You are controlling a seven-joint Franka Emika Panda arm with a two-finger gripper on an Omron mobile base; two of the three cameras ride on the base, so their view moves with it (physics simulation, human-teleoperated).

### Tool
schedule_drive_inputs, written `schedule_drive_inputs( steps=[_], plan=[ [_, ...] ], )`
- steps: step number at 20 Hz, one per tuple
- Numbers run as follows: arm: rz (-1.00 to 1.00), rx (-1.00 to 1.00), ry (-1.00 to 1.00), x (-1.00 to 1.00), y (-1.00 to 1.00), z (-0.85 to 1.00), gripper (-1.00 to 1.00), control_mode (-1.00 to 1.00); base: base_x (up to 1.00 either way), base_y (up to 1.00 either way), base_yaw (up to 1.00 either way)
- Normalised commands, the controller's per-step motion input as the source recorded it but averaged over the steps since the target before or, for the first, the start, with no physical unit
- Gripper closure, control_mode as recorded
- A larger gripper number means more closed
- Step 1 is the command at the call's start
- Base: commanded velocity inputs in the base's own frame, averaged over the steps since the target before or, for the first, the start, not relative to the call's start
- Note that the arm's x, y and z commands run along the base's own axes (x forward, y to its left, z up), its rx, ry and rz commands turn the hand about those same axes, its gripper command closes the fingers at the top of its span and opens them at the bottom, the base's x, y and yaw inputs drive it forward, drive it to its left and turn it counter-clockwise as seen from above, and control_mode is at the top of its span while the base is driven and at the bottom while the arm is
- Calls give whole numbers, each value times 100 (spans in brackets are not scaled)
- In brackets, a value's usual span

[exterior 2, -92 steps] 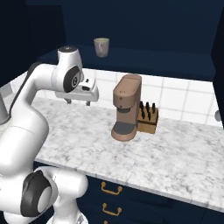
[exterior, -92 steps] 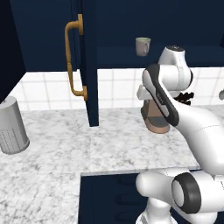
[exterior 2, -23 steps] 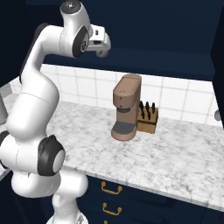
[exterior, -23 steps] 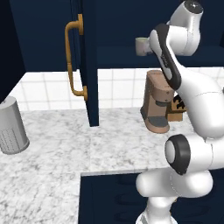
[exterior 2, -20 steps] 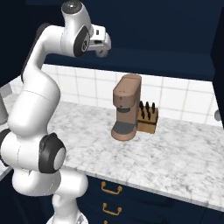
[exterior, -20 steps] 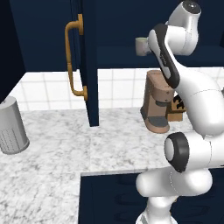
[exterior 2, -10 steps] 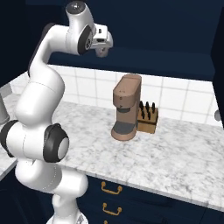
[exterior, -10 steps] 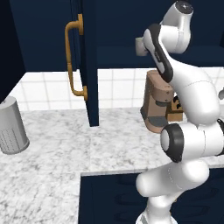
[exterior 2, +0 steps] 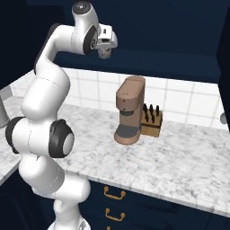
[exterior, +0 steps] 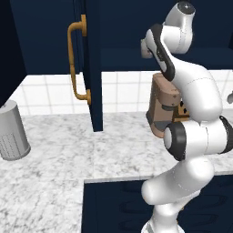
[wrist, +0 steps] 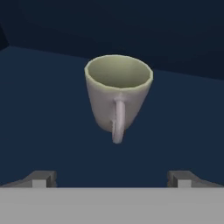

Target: Gather all objects into one cabinet and sort the glasses and bowls to opposite sides.

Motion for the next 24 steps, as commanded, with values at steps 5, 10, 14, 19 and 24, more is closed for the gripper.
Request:
schedule_drive_inputs(
  steps=[5,10,14,19,24],
  plan=[
    [0,-1,-4,12,0,-14,-100,-100,0,0,0],
    [0,-2,-9,5,0,-16,-100,-100,0,0,0],
    [0,-1,-8,4,0,-14,-100,-100,0,0,0],
    [0,0,-4,10,0,-14,-100,-100,0,0,0],
    [0,0,-1,20,0,-1,-100,-100,0,0,0]
  ],
)
